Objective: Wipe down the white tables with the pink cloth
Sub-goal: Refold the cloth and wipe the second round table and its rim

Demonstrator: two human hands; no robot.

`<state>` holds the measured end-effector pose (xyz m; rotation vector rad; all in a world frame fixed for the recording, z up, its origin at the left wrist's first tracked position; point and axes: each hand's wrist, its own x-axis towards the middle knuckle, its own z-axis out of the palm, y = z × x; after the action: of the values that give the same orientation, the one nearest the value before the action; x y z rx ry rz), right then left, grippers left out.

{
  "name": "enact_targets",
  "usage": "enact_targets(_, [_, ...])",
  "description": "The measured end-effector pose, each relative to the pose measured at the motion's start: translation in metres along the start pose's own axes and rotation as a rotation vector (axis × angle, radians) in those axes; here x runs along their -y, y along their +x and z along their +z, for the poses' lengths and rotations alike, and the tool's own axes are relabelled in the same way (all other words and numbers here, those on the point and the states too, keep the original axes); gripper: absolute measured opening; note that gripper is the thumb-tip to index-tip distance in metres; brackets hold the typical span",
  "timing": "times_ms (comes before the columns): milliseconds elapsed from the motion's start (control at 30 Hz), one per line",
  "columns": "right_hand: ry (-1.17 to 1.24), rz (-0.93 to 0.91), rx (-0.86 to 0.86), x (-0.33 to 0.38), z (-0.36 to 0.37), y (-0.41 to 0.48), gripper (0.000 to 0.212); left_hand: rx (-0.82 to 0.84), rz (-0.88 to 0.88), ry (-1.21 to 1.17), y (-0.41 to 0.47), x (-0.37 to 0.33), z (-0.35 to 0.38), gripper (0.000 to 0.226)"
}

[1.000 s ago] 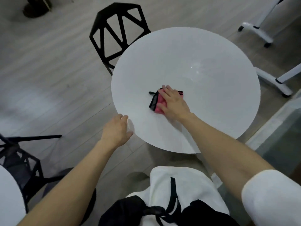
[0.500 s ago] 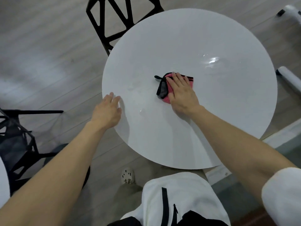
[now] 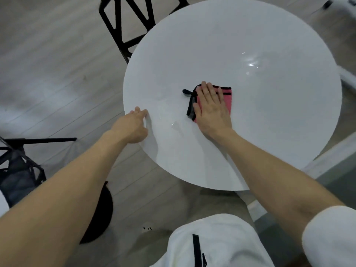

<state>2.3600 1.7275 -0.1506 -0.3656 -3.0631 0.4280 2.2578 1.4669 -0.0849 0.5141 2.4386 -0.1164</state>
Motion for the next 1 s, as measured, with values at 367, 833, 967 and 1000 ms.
enact_targets(367, [-0.129,0.524,-0.022,-0.065,-0.015,-0.182,0.085,-0.02,0.12,-0.039,-0.01,0.018,0.011,0.147])
enact_targets(833, [-0.016,-0.026,-0.041,0.09,0.034,-0.095,0.076,-0.091,0.08,-0.032,-0.025,0.011,0.021,0.16])
enact_targets(967, [-0.11,0.18,-0.029,0.006,0.009,-0.159,0.077,-0.106,0.085,-0.016,-0.025,0.01,0.019,0.156])
enact_targets(1000, [-0.122,0.244,-0.022,-0.013,0.0,-0.168,0.078,-0.109,0.088,-0.015,-0.024,0.011,0.02,0.158])
